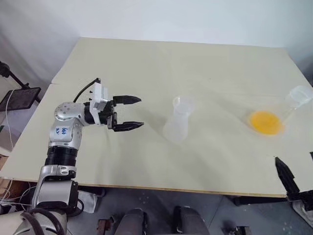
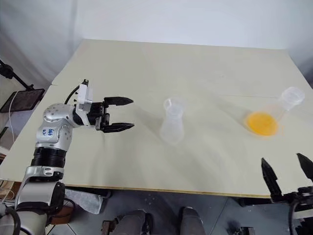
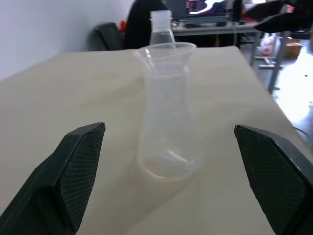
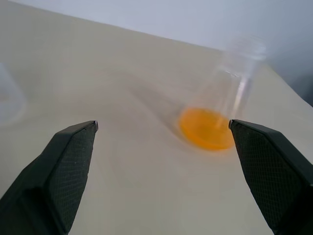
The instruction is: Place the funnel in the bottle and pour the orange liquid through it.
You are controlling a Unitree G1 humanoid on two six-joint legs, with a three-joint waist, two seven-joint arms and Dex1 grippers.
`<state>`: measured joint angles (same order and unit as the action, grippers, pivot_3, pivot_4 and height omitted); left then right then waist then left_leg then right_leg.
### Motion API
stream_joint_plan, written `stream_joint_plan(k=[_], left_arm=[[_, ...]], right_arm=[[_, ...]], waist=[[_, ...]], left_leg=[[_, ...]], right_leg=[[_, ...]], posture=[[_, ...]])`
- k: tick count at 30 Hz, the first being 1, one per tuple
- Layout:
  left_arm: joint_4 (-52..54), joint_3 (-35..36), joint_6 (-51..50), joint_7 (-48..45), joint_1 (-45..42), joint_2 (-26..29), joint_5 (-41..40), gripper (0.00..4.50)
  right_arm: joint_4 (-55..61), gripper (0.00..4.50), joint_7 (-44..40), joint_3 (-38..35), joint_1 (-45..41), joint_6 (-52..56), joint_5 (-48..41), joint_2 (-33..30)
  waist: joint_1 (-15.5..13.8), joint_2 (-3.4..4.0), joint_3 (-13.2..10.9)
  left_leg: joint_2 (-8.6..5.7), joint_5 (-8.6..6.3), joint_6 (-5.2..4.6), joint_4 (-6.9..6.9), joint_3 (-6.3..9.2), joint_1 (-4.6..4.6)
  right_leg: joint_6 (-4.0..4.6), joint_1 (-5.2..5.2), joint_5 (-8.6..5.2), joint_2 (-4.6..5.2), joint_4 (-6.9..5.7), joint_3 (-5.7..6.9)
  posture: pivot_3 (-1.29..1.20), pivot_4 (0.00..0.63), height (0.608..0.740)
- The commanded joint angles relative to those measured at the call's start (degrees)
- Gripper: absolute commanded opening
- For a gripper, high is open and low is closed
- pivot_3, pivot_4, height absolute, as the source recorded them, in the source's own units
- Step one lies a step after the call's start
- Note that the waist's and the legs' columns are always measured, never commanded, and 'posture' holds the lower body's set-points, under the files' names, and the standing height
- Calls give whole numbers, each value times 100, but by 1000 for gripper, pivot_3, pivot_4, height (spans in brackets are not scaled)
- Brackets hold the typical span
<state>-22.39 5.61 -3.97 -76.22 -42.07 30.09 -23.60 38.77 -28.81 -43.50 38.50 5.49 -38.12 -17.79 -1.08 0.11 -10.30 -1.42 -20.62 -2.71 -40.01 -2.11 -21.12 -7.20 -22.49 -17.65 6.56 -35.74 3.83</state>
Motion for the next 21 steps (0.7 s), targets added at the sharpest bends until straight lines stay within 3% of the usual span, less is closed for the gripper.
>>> stream_joint_plan(k=[1, 4, 12, 21], left_arm=[[465, 202, -120, 203, 116, 73, -238, 4489], [739, 190, -303, 267, 276, 92, -314, 4489], [1390, 113, -672, 525, 627, 15, -447, 4489], [1867, 80, -837, 820, 851, -76, -532, 4489]], right_arm=[[-235, 4500, 185, -207, -213, -32, -173, -79], [-463, 4500, 325, -166, -572, 125, -116, -352], [-2068, 4500, 1155, 328, -2942, 1204, 440, -1849], [-3206, 4500, 1324, 730, -4368, 1599, 857, -2178]], waist=[[5, 0, 0], [2, 3, 2], [43, 7, 3], [-23, 9, 3]], left_leg=[[1, 0, 0, 0, 0, -1], [1, 0, 1, 0, 0, -1], [10, 1, 6, -1, -2, 0], [-1, 3, 4, -4, -4, -9]], right_leg=[[0, 0, 0, 1, 0, 0], [0, -1, 0, 7, 0, -4], [2, -3, -1, 8, 3, -8], [1, -3, 0, 0, 4, -2]], posture=[[0, 150, 740], [0, 150, 740], [0, 150, 740], [0, 150, 740]])
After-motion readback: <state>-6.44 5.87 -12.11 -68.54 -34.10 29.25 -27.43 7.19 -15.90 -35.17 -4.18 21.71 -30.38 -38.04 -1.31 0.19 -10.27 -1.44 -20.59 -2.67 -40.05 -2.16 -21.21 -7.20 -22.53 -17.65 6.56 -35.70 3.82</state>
